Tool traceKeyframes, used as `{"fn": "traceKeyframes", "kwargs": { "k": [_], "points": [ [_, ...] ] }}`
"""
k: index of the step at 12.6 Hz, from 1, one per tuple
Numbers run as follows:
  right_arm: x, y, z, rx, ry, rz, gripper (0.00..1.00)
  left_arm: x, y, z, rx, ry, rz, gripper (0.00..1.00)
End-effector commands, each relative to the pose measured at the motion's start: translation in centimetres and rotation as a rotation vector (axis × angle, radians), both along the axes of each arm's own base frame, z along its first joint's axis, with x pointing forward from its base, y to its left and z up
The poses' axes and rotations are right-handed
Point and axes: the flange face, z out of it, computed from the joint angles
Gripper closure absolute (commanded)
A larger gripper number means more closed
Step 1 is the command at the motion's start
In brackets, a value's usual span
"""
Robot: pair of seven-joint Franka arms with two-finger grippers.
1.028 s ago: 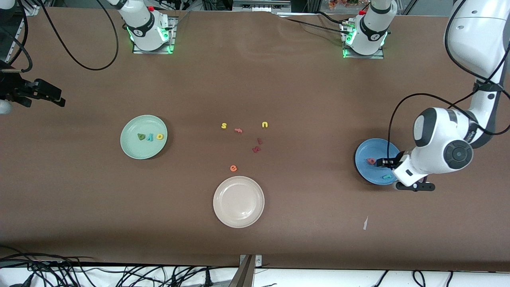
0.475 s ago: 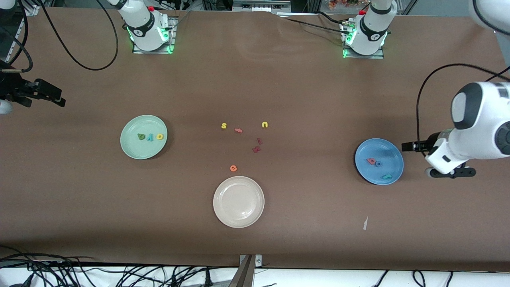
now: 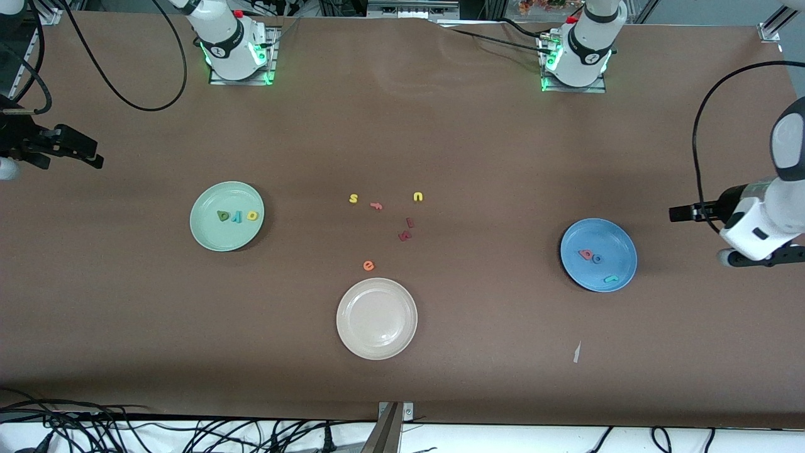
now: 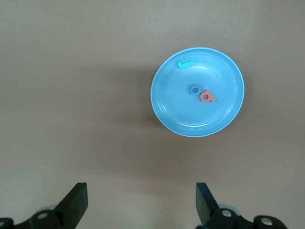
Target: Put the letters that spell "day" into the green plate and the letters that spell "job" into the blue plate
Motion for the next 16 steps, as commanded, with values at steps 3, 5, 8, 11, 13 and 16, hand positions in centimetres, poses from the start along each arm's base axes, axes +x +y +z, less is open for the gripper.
{"fn": "traceKeyframes", "kwargs": {
  "k": [3, 5, 8, 11, 13, 16],
  "points": [
    [-0.4, -0.2, 0.1, -0.014, -0.003, -0.003, 0.00, -3.5, -5.1, 9.2, -0.008, -0.127, -0.065, 0.00],
    [-0.4, -0.3, 0.1, -0.014, -0.003, -0.004, 0.00, -5.0, -6.7, 11.1, -0.009, -0.178, -0.072, 0.00],
    [-0.4, -0.5, 0.1, -0.014, -0.002, -0.004, 0.00, -6.7, -6.8, 13.4, -0.032, -0.328, -0.069, 0.00],
    [-0.4, -0.7, 0.1, -0.014, -0.002, -0.007, 0.00, -6.7, -6.4, 14.6, -0.083, -0.352, -0.040, 0.00],
    [-0.4, -0.7, 0.1, -0.013, -0.002, -0.008, 0.00, -7.8, -6.9, 15.4, -0.082, -0.282, -0.051, 0.00],
    [-0.4, -0.7, 0.1, -0.013, -0.002, -0.008, 0.00, -8.6, -7.0, 15.9, -0.090, -0.206, -0.089, 0.00]
  ]
}}
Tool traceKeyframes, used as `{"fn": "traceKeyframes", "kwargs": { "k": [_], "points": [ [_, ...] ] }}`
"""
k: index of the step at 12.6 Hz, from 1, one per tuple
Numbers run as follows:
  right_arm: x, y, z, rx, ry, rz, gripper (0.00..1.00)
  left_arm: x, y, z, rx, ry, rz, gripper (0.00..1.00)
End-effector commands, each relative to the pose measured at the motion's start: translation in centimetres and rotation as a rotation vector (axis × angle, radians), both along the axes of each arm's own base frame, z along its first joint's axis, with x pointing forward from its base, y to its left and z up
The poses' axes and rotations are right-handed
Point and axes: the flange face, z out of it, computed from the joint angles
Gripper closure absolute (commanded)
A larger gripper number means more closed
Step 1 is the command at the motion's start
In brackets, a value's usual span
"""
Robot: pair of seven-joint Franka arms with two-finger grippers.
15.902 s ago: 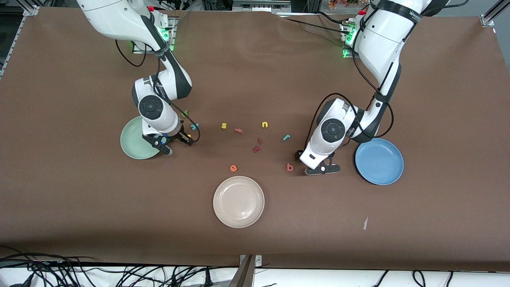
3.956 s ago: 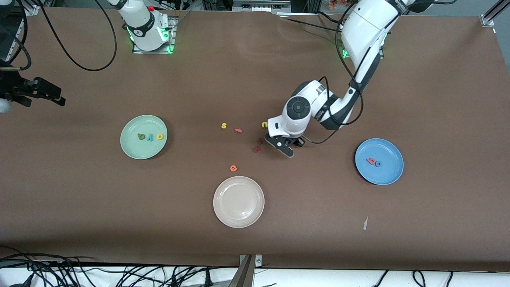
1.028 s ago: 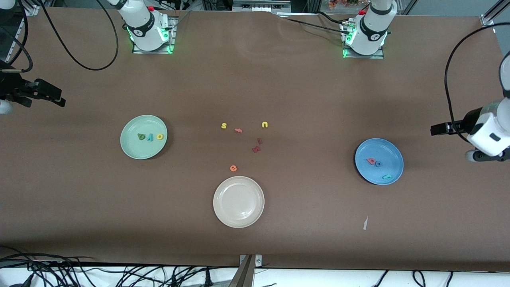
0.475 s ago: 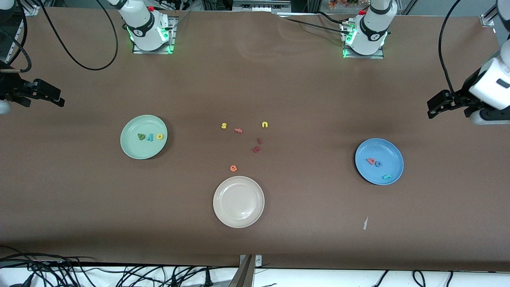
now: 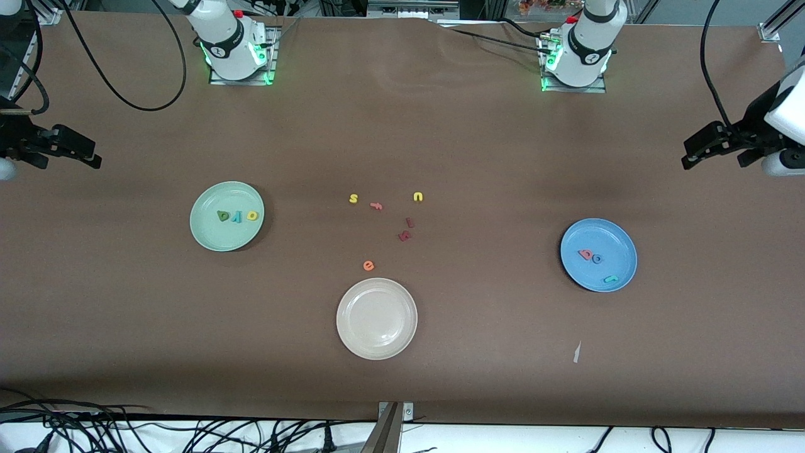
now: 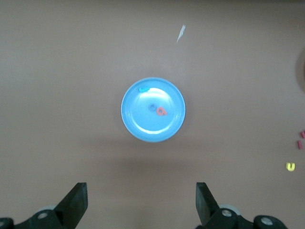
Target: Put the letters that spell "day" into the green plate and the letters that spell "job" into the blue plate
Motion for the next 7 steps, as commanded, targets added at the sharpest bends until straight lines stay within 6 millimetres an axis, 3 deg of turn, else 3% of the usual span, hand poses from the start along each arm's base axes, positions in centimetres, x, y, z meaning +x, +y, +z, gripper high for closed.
{"fn": "traceKeyframes", "kwargs": {
  "k": [1, 7],
  "points": [
    [-0.4, -0.3, 0.1, -0.012, -0.003, -0.002, 0.00, -0.8, -0.3, 0.8, -0.021, 0.044, -0.065, 0.00],
    [-0.4, -1.0, 0.0, -0.012, 0.002, -0.011, 0.00, -0.3, 0.8, -0.1, -0.037, 0.065, -0.052, 0.00]
  ]
}}
